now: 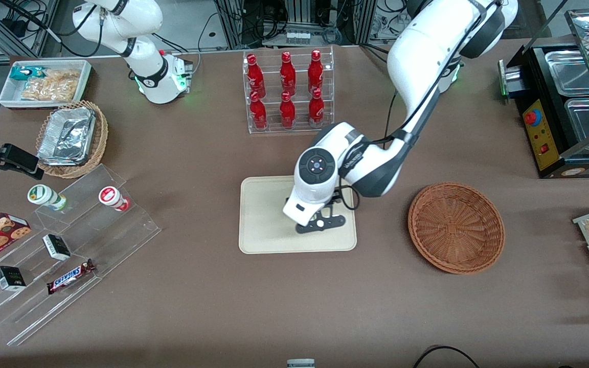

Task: Place sandwich from basket to tray

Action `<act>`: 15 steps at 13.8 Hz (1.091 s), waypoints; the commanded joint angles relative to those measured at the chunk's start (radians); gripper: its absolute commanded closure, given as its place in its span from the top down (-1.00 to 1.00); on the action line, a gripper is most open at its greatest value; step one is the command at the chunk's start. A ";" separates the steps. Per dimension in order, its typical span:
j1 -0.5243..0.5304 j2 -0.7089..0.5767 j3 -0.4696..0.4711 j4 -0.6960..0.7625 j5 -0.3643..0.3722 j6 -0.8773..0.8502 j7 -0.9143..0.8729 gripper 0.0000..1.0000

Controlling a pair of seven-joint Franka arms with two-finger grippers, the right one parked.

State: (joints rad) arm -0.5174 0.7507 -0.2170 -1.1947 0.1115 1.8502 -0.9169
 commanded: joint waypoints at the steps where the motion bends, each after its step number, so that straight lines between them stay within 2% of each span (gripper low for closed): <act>1: 0.074 -0.131 0.034 -0.037 -0.004 -0.138 0.102 1.00; 5: 0.267 -0.305 0.034 -0.175 -0.041 -0.253 0.280 1.00; 8: 0.413 -0.393 0.034 -0.189 -0.042 -0.409 0.497 1.00; 9: 0.462 -0.421 0.034 -0.190 -0.042 -0.446 0.521 1.00; 12: 0.520 -0.534 0.034 -0.250 -0.044 -0.517 0.587 1.00; 15: 0.520 -0.632 0.036 -0.345 -0.041 -0.507 0.592 1.00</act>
State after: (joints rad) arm 0.0045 0.2086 -0.1762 -1.4335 0.0762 1.3277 -0.3343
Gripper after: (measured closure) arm 0.000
